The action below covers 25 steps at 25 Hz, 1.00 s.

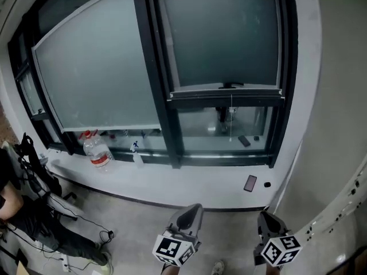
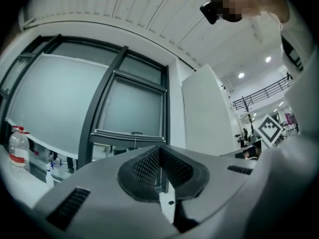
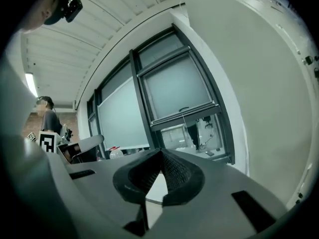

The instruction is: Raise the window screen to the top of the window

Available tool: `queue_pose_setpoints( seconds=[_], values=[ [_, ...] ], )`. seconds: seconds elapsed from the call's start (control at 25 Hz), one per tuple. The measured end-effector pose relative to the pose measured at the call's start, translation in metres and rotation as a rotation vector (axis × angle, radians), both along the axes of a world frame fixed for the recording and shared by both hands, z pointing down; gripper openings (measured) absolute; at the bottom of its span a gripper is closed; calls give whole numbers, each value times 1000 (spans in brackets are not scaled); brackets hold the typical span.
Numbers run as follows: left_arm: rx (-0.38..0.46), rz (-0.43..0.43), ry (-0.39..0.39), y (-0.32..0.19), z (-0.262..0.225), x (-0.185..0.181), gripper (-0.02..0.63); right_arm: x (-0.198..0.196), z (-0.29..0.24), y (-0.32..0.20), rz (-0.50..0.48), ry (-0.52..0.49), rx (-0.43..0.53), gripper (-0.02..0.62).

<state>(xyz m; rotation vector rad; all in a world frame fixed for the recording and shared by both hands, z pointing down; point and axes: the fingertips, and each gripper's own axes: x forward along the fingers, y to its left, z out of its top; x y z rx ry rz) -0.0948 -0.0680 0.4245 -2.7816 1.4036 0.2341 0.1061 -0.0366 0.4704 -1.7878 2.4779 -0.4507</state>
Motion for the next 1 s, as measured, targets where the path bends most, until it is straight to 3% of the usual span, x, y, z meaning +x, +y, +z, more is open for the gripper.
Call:
queue_pose_setpoints(
  seconds=[0.28,0.64,0.84,1.0],
  values=[
    [3,-31,15,-117,-19,29,3,43,-18,-113,1,-37,28,6],
    [-30,-67,28,-237,-15,26,3,38,-44,-232,-42,10,60,6],
    [19,-81,59,-337,-13,33,3,50,-51,-326,-44,45,114,6],
    [102,-81,-2,-418,-29,43,3,51,-70,-413,-83,139,188,6]
  ],
)
